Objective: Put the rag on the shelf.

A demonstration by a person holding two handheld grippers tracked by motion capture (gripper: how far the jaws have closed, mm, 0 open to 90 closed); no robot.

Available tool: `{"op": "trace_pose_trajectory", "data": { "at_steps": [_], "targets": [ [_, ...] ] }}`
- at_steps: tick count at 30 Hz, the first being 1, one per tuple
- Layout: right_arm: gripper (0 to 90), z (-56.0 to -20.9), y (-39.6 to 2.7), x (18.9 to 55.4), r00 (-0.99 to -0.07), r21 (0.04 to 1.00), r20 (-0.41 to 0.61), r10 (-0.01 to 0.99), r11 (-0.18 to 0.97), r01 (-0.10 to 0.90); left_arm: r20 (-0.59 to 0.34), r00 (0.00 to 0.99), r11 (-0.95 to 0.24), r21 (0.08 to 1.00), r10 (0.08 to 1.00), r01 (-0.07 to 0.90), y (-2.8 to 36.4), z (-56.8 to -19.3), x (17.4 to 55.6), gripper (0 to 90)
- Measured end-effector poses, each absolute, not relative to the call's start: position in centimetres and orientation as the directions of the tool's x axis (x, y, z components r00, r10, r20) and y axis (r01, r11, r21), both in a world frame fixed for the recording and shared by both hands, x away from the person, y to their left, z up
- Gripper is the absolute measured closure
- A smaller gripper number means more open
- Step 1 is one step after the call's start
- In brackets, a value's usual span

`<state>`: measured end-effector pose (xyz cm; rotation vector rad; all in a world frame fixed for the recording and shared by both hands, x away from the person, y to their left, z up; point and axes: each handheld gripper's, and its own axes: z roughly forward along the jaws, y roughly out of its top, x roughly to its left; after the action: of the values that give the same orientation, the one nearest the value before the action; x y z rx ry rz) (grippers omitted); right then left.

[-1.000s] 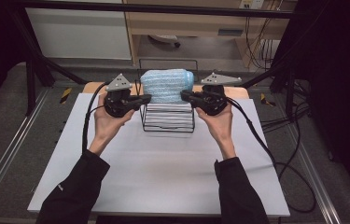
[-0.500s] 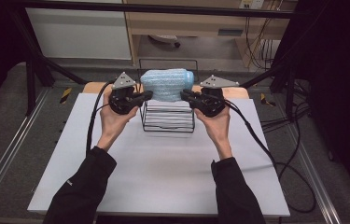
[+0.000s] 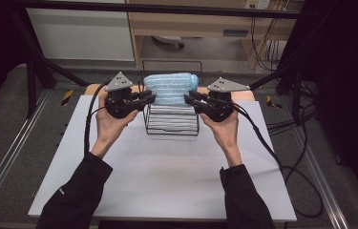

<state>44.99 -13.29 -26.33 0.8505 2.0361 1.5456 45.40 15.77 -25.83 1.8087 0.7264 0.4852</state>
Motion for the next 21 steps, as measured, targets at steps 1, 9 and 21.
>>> {"op": "trace_pose_trajectory", "data": {
  "at_steps": [1, 9, 21],
  "targets": [
    [68.1, -26.2, -13.3, 44.9, -0.712, 0.962, 0.012, 0.702, 0.187, 0.201, -0.021, 0.729, -0.234, 0.941, 0.684, 0.247, 15.8, -25.7, 45.4, 69.9],
    [60.1, -25.8, -13.5, 44.7, -0.704, 0.966, 0.023, 0.710, 0.166, 0.199, -0.054, 0.720, -0.210, 0.939, 0.692, 0.272, 16.5, -25.4, 45.4, 62.1],
    [42.1, -25.0, -14.5, 44.1, -0.700, 0.967, 0.038, 0.713, 0.149, 0.204, -0.041, 0.716, -0.216, 0.940, 0.697, 0.264, 17.7, -25.1, 44.7, 50.7]
  ]
}}
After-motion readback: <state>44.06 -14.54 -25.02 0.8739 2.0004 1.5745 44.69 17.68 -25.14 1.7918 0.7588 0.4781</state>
